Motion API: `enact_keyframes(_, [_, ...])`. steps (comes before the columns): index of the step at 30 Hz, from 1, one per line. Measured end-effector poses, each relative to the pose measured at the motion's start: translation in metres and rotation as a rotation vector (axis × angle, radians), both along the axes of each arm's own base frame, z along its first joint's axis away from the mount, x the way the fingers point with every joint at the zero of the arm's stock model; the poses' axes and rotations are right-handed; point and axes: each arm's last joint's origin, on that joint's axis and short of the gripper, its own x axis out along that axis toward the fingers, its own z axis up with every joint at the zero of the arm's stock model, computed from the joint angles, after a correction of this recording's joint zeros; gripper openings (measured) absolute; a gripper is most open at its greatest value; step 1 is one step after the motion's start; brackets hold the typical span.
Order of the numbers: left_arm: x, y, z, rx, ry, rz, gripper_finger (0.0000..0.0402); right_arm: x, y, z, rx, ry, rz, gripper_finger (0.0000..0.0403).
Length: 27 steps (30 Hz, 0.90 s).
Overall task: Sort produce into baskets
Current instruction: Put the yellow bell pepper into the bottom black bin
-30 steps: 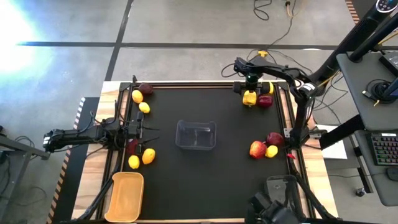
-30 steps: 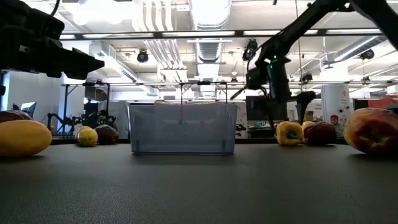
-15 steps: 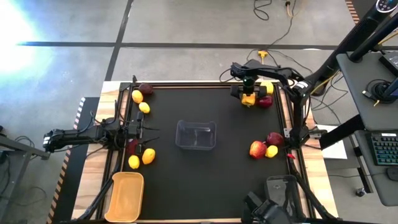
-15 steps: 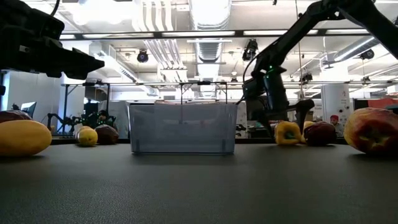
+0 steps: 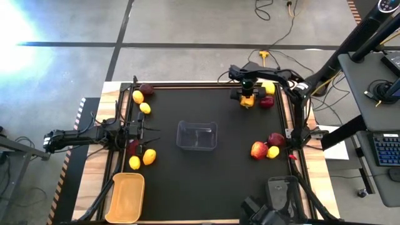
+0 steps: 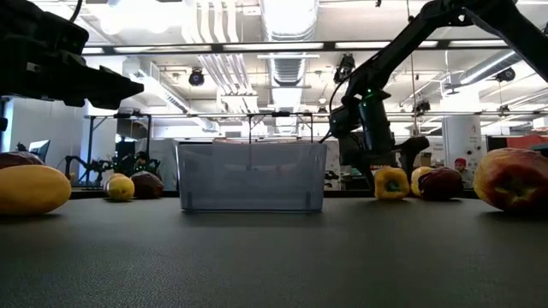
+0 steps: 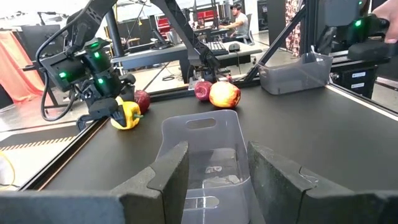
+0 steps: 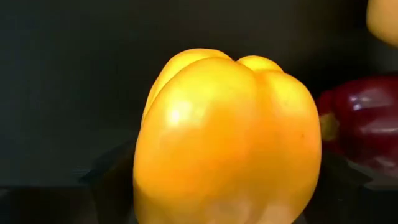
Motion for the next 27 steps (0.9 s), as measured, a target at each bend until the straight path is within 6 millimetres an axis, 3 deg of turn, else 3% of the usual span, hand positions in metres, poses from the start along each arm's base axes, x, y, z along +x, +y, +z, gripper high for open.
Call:
enact_keyframes(7, [0.000, 0.000, 0.000, 0.000, 0.000, 0.000, 0.0146, 0.015, 0.025, 0.028, -0.056, -0.057, 0.067, 0.0311])
enact_keyframes(12, [0.000, 0.000, 0.000, 0.000, 0.000, 0.000, 0.0146, 0.038, 0.076, 0.068, -0.129, -0.150, 0.173, 0.0314])
enact_keyframes(15, [0.000, 0.000, 0.000, 0.000, 0.000, 0.000, 0.0146, 0.054, 0.130, 0.099, -0.168, -0.246, 0.254, 0.0313])
enact_keyframes(19, [0.000, 0.000, 0.000, 0.000, 0.000, 0.000, 0.0146, 0.060, 0.221, 0.135, -0.163, -0.386, 0.324, 0.0311])
enact_keyframes(23, [0.000, 0.000, 0.000, 0.000, 0.000, 0.000, 0.0146, 0.043, 0.310, 0.156, -0.090, -0.474, 0.312, 0.0315])
enact_keyframes(27, [0.000, 0.000, 0.000, 0.000, 0.000, 0.000, 0.0146, 0.018, 0.384, 0.159, 0.001, -0.475, 0.296, 0.0312])
